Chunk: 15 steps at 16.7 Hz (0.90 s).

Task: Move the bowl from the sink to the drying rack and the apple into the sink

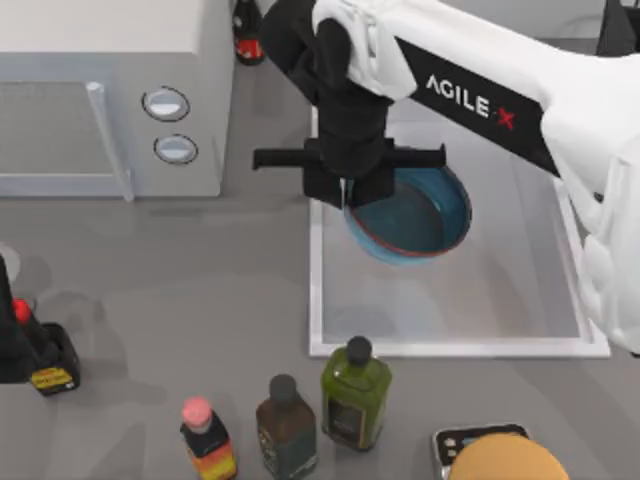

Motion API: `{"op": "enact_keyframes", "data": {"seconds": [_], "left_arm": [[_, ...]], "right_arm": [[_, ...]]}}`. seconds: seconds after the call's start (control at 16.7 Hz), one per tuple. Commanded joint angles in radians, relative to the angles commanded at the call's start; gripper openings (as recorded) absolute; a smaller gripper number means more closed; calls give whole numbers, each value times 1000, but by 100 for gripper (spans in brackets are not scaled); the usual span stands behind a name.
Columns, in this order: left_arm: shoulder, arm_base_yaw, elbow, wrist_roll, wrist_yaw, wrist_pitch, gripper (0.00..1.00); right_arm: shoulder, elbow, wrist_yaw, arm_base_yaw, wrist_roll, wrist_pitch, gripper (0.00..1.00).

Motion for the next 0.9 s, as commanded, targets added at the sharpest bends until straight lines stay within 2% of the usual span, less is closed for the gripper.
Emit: {"op": "enact_keyframes", "data": {"seconds": [0.54, 0.9], "left_arm": [[0, 0, 0, 0, 0, 0, 100], [0, 0, 0, 0, 0, 0, 100]], "right_arm": [[-634, -355, 33, 276, 269, -301, 0], [-747, -429, 40, 334, 325, -363, 0]]}}
